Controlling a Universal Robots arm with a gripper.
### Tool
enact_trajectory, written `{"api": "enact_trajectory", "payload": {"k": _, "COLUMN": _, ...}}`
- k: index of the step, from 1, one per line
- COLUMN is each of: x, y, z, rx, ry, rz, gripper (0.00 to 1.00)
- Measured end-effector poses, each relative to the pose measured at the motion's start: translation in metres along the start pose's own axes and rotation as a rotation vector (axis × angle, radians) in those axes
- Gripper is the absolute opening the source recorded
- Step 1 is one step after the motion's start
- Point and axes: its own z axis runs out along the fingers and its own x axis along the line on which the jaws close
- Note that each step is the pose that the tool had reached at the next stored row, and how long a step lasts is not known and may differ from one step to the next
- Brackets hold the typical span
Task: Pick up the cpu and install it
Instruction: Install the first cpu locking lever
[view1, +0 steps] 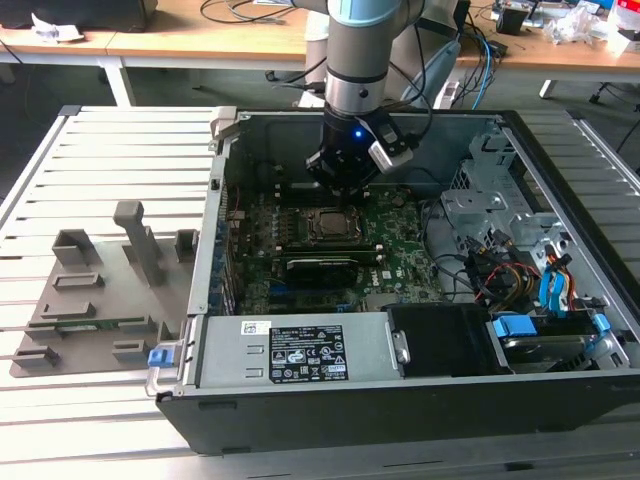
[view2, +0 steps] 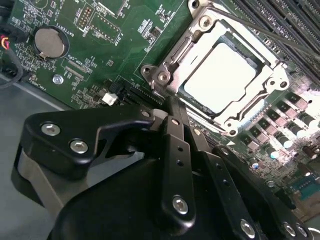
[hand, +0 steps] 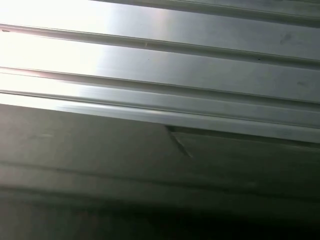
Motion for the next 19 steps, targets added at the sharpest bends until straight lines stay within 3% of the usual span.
{"api": "enact_trajectory", "payload": {"k": 8, "x": -0.0008, "y": -0.0014, "z": 0.0060, "rx": -0.0050, "ry": 0.0032, "rz": 0.000, "gripper": 0.11}}
{"api": "enact_trajectory", "payload": {"k": 11, "x": -0.0013, "y": -0.0011, "z": 0.0058, "rx": -0.0211, "ry": 0.0006, "rz": -0.004, "gripper": 0.11}}
{"api": "enact_trajectory", "payload": {"k": 14, "x": -0.0013, "y": -0.0015, "z": 0.0023, "rx": -0.0209, "ry": 0.0008, "rz": -0.004, "gripper": 0.11}}
{"api": "enact_trajectory", "payload": {"k": 19, "x": -0.0009, "y": -0.0056, "z": 0.0022, "rx": -0.0208, "ry": 0.0009, "rz": -0.004, "gripper": 0.11}}
